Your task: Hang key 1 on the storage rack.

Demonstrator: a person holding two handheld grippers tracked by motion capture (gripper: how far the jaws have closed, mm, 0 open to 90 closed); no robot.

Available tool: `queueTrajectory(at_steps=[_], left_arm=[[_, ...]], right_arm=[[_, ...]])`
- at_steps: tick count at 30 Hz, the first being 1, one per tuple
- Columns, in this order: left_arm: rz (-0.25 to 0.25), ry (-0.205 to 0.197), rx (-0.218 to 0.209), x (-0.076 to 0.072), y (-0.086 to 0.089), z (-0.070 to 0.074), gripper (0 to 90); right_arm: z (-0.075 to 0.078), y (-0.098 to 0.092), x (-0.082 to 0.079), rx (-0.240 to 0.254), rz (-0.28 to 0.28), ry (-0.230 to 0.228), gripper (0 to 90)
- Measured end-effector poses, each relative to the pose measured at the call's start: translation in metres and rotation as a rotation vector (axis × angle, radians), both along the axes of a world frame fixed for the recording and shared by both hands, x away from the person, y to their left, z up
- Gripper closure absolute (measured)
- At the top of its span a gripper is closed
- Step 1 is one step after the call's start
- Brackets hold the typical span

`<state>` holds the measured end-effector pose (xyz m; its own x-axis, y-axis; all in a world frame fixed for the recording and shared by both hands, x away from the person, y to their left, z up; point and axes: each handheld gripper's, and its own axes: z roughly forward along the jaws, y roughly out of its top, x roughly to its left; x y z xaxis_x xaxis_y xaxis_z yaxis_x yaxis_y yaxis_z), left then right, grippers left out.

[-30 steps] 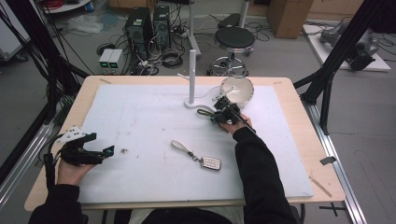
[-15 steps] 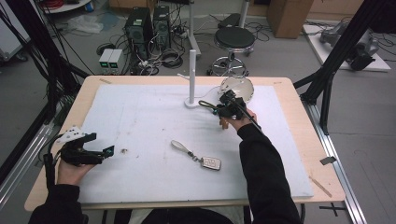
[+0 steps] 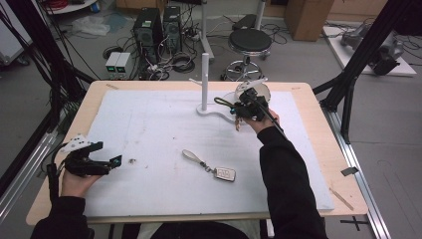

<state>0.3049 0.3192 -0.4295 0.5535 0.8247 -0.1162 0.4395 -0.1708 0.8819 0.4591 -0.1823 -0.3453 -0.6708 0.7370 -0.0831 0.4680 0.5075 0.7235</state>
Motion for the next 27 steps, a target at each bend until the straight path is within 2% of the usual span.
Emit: queueTrajectory(at_steps=[15,27], left_arm=[[0.0,0.002,-0.004,0.001,0.001,0.0,1.8],[-0.001,0.003,-0.001,0.001,0.0,0.0,1.8]], right_arm=[[0.037,0.007,0.003,0.01,0.02,-0.053,72.1],[0.051,0.011,0.002,0.006,0.023,-0.08,72.1]])
